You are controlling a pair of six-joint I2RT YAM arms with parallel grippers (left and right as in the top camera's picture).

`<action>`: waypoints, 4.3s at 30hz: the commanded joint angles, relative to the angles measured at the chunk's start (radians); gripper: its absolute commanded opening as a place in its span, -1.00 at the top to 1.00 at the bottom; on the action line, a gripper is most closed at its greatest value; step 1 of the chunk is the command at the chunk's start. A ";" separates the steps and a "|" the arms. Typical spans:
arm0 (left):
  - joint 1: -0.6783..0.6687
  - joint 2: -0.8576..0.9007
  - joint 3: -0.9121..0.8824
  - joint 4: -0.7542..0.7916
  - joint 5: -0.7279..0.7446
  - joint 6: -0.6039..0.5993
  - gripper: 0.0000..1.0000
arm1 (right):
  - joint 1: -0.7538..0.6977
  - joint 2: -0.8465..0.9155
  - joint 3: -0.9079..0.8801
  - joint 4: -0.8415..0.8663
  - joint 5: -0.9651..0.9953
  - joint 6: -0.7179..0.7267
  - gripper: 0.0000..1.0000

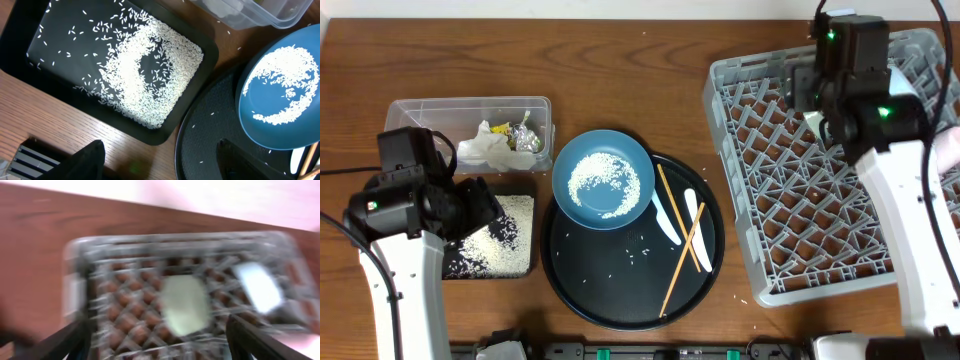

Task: Sort waste into correct bins and load items into the dishwasher rack
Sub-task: 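Set the mint-green bowl in the rack and open right gripper, then reach left gripper to the blue plate rim on the round tray and grasp, then lift the blue plate with left gripper and carry it over the rice tray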

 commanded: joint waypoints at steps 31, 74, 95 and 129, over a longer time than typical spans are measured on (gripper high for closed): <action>0.004 0.006 -0.003 -0.001 -0.003 -0.010 -0.46 | 0.459 0.443 -0.001 -0.016 -0.251 0.189 -0.37; -0.867 0.710 -0.003 0.618 0.111 -0.062 -0.46 | -0.084 -0.032 -0.002 -0.395 -0.029 0.249 -0.58; -0.867 0.691 0.022 0.507 0.040 -0.062 0.88 | -0.084 -0.032 -0.002 -0.404 -0.029 0.249 -0.57; -0.746 0.177 0.026 0.201 -0.106 -0.077 0.88 | -0.084 -0.032 -0.002 -0.410 -0.024 0.249 -0.58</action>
